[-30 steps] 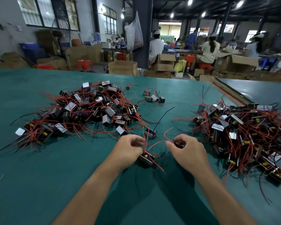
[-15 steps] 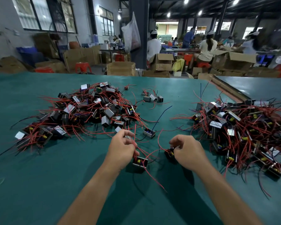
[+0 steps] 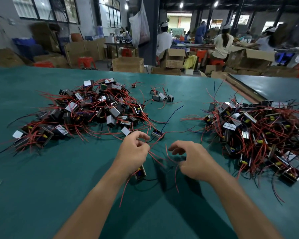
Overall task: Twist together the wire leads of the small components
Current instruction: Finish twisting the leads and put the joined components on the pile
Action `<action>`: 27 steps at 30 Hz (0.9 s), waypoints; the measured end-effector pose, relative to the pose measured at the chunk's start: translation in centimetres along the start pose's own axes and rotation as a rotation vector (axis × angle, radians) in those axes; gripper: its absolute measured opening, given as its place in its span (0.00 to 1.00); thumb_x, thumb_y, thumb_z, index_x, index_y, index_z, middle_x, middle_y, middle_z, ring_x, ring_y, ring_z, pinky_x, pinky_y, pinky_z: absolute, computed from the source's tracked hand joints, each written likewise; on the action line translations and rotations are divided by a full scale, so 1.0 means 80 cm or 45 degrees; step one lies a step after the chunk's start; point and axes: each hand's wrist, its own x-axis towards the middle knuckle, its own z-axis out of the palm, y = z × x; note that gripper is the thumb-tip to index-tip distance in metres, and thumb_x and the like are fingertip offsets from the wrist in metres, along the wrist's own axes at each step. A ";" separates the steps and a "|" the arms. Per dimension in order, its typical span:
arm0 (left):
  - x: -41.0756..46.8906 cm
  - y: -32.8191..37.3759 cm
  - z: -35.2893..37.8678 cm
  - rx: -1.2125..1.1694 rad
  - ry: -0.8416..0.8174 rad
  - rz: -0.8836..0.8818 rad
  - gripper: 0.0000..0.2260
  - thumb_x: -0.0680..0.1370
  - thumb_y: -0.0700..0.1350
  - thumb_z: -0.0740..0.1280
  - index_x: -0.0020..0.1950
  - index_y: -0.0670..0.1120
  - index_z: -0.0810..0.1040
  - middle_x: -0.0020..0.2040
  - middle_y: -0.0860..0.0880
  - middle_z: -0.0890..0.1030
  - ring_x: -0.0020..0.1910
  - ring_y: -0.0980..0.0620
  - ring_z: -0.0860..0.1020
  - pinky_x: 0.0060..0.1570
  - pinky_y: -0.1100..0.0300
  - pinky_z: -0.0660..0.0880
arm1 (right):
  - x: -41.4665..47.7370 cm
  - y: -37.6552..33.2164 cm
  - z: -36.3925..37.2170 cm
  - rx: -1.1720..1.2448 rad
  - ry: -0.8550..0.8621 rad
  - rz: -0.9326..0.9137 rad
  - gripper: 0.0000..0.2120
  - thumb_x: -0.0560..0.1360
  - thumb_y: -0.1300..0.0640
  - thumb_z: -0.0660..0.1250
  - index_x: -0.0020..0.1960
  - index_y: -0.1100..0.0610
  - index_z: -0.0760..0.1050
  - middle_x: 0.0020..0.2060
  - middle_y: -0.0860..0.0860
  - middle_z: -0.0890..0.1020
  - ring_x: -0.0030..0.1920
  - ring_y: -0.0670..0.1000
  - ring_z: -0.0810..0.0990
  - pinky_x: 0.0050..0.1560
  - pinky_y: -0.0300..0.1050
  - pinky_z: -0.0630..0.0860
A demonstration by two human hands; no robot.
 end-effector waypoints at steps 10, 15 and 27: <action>-0.007 0.007 -0.010 -0.003 -0.002 0.082 0.14 0.75 0.29 0.64 0.52 0.47 0.77 0.41 0.44 0.83 0.29 0.52 0.78 0.33 0.63 0.77 | 0.012 0.026 -0.004 0.110 0.323 0.308 0.04 0.71 0.53 0.71 0.45 0.46 0.79 0.32 0.40 0.82 0.40 0.46 0.80 0.41 0.40 0.71; -0.003 0.001 -0.008 -0.073 -0.050 0.034 0.14 0.78 0.33 0.61 0.59 0.48 0.72 0.38 0.47 0.84 0.28 0.51 0.79 0.31 0.61 0.76 | 0.025 0.040 0.003 0.378 0.284 0.404 0.02 0.73 0.54 0.69 0.42 0.48 0.78 0.30 0.46 0.84 0.29 0.48 0.78 0.34 0.44 0.77; 0.030 -0.027 -0.023 0.397 -0.001 -0.158 0.27 0.79 0.59 0.60 0.77 0.56 0.58 0.80 0.44 0.51 0.78 0.45 0.53 0.74 0.45 0.55 | 0.031 0.041 -0.002 0.704 0.371 0.410 0.13 0.80 0.52 0.58 0.43 0.53 0.78 0.29 0.50 0.84 0.26 0.47 0.79 0.34 0.46 0.76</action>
